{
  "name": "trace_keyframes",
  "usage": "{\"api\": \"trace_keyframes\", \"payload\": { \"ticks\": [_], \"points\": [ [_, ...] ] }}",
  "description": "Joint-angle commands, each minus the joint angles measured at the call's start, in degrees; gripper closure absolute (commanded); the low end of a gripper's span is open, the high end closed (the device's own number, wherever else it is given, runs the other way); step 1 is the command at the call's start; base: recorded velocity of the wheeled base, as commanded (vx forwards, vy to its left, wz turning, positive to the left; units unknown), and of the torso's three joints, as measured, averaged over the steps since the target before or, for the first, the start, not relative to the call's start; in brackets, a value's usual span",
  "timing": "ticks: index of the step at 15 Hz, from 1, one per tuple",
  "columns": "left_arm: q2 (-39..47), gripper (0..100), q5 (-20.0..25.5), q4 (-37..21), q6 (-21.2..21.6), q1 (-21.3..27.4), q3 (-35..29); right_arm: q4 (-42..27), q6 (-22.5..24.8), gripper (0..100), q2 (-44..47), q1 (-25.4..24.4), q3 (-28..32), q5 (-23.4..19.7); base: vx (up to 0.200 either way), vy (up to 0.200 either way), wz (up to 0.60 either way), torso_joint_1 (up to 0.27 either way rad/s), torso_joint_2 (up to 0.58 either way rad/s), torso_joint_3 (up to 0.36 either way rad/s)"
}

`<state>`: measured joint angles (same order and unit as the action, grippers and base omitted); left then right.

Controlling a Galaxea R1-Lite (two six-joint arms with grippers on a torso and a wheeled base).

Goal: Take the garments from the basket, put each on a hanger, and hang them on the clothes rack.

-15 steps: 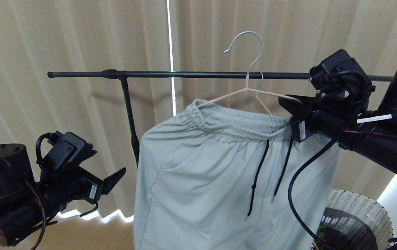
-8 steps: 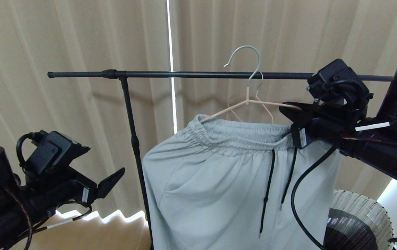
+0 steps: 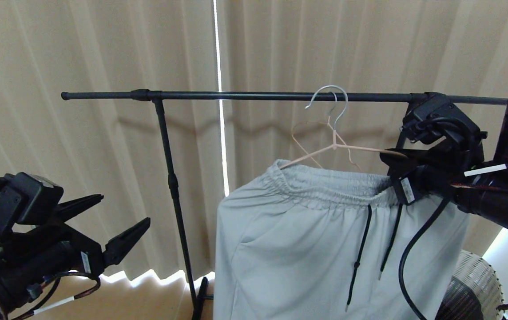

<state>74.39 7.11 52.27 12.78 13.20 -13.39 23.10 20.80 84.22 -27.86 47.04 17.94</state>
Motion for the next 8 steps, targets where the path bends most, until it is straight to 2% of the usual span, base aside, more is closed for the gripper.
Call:
{"api": "trace_keyframes", "payload": {
  "ticks": [1, 5, 6, 8],
  "points": [
    [0.8, 0, 0.2, 0.1, -0.2, -0.1, 0.6, -1.0, -0.1, 100, -0.3, 0.5, 0.2, 0.2, 0.000, 0.000, 0.00, 0.000, 0.00, 0.000],
    [7.0, 0, 0.3, 3.9, -2.3, -0.1, -1.6, -3.1, -2.3, 100, 0.1, 2.2, 0.4, 0.6, 0.000, 0.000, 0.00, 0.000, 0.00, 0.000],
    [9.6, 0, 0.3, 7.8, -2.2, -0.2, -2.6, -3.1, -3.1, 100, 0.2, 2.2, 0.6, 0.6, 0.000, 0.000, 0.00, 0.000, 0.00, 0.000],
    [11.5, 0, 0.3, 10.7, -2.1, 0.2, -2.4, -3.1, -3.1, 100, 0.3, 2.3, 0.9, 0.6, 0.000, 0.000, 0.00, 0.000, 0.00, 0.000]
  ]
}}
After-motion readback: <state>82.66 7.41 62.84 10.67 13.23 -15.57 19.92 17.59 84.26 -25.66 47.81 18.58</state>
